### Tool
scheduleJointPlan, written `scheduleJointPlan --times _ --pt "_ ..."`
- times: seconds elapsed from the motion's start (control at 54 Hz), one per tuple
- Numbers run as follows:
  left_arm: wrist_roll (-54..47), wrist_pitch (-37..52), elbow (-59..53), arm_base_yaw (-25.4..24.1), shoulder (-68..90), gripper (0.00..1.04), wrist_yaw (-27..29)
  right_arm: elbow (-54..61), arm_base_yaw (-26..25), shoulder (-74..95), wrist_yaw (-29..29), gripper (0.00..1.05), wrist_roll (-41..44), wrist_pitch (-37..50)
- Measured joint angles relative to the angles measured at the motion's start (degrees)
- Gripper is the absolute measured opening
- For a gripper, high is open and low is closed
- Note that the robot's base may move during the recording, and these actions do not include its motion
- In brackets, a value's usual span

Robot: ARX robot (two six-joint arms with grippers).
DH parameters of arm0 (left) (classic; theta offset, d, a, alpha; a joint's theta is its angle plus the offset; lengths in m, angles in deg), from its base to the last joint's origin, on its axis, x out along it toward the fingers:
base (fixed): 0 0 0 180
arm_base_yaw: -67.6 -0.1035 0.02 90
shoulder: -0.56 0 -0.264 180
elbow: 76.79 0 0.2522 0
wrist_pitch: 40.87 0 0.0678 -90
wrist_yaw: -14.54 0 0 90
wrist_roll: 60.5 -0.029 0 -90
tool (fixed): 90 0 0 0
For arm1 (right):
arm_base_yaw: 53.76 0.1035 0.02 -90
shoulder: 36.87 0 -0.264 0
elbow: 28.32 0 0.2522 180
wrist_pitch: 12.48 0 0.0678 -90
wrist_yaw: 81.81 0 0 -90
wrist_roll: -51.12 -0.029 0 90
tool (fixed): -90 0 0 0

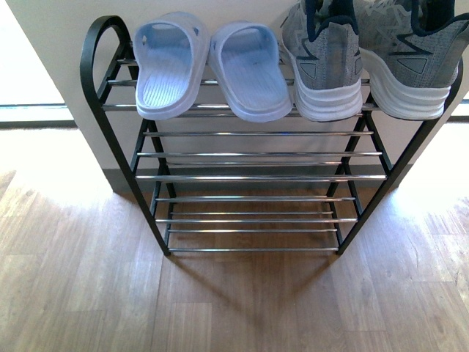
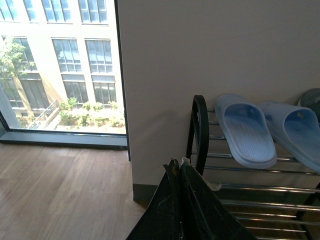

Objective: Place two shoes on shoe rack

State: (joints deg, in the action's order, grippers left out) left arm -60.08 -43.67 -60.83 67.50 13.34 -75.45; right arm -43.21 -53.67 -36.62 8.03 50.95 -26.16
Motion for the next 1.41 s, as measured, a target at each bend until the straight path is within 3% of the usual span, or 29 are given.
scheduleJointPlan --times 0.185,0.296,0.704,0.945,1.167,1.408 --pt "-0.13 -0.85 -1.36 0.00 -3.06 0.01 0.00 0.00 0.00 0.00 0.00 0.96 0.00 0.00" --pt "-0.13 -10.36 -1.36 0.00 -10.80 0.01 0.00 0.00 0.00 0.00 0.00 0.96 0.00 -0.02" --pt "-0.11 -10.97 -1.36 0.00 -11.82 0.02 0.02 0.00 0.00 -0.02 0.04 0.96 0.00 -0.02" --pt "-0.15 -10.97 -1.36 0.00 -11.82 0.58 0.00 0.00 0.00 -0.02 0.02 0.96 0.00 -0.02" --pt "-0.15 -10.97 -1.36 0.00 -11.82 0.95 0.00 0.00 0.00 0.00 0.02 0.96 0.00 -0.02" --pt "-0.20 -10.97 -1.36 0.00 -11.82 0.95 0.00 0.00 0.00 -0.02 0.02 0.96 0.00 -0.02"
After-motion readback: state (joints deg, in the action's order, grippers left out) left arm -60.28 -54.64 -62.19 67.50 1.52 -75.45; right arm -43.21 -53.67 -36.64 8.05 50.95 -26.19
